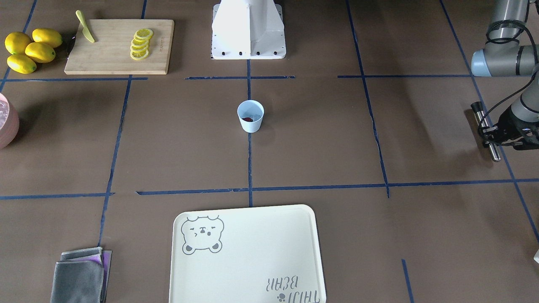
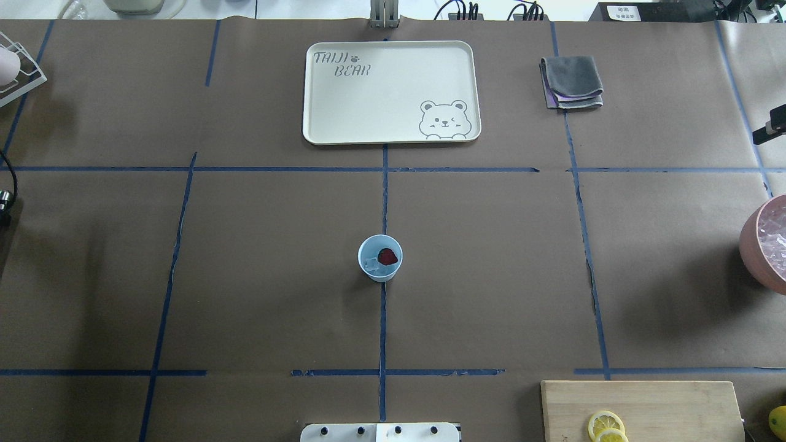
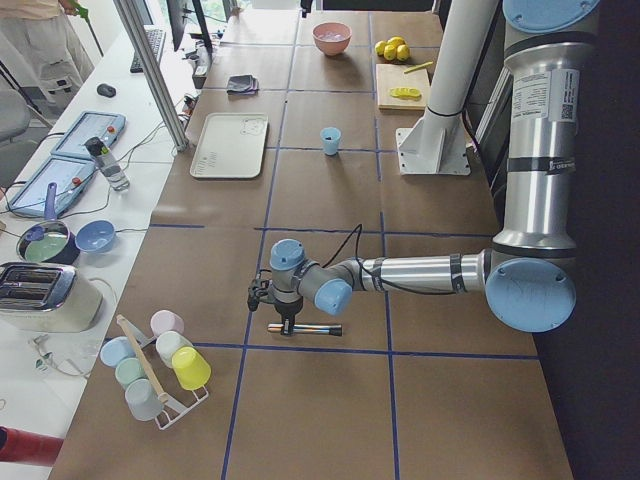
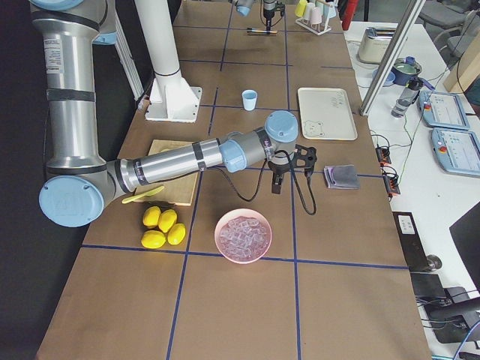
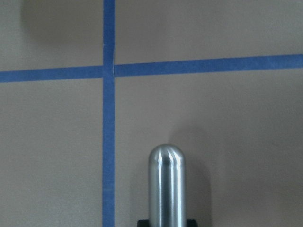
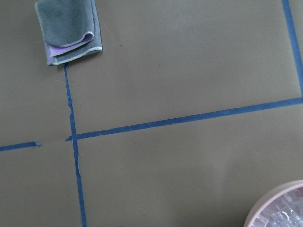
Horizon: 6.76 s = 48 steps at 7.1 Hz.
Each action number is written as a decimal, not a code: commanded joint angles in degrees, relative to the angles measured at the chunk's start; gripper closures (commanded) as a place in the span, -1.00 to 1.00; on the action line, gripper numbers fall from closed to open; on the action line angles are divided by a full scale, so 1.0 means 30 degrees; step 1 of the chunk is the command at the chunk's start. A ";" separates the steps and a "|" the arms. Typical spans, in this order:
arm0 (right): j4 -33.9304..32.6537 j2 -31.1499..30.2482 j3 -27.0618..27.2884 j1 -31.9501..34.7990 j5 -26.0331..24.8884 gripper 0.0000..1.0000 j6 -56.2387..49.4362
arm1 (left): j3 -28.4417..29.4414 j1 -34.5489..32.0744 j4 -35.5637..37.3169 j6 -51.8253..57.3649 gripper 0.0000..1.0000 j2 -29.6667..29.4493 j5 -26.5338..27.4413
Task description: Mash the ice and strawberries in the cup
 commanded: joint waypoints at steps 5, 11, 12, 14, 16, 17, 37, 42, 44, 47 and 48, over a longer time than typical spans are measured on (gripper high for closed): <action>0.0001 0.0000 0.0000 -0.0001 0.0028 -1.00 -0.0001 | 0.0032 0.0069 -0.0001 0.0029 -1.00 0.0000 0.0004; -0.0263 0.0087 -0.1631 0.1485 -0.0118 -1.00 -0.3498 | -0.2427 -0.2525 0.0732 0.0292 -1.00 0.0029 -0.5752; -0.0263 0.0117 -0.2685 0.2334 -0.0089 -1.00 -0.5314 | -0.2864 -0.3466 0.0760 0.0873 -1.00 0.0638 -0.6493; -0.1077 0.0058 -0.3920 0.3130 -0.0176 -1.00 -0.8275 | -0.4205 -0.5689 0.5967 0.6613 -1.00 0.0617 -0.6442; -0.3153 0.0116 -0.4043 0.2582 -0.2971 -1.00 -1.0771 | -0.6843 -0.9320 1.4233 1.1615 -1.00 0.0034 -0.6033; -0.4352 0.0262 -0.4246 0.2519 -0.3250 -1.00 -1.1884 | -0.7259 -0.9741 1.5745 1.1805 -1.00 0.0000 -0.6061; -0.4892 0.0293 -0.3955 0.3456 -0.1378 -1.00 -1.2481 | -0.7732 -0.8925 1.3270 1.2627 -1.00 0.2520 -0.5270; -0.4833 0.0322 -0.3867 0.3339 -0.1465 -1.00 -1.2540 | -0.7761 -0.8867 1.3153 1.2656 -1.00 0.2519 -0.5445; -0.4833 0.0322 -0.3868 0.3339 -0.1407 -1.00 -1.2481 | -0.7761 -0.8749 1.3153 1.2656 -1.00 0.2520 -0.5446; -0.4833 0.0293 -0.3897 0.3339 -0.1407 -1.00 -1.2481 | -0.7849 -0.8749 1.3153 1.2656 -1.00 0.2520 -0.5446; -0.4833 0.0293 -0.3868 0.3339 -0.1407 -1.00 -1.2481 | -0.7878 -0.8749 1.3153 1.2656 -1.00 0.2520 -0.5446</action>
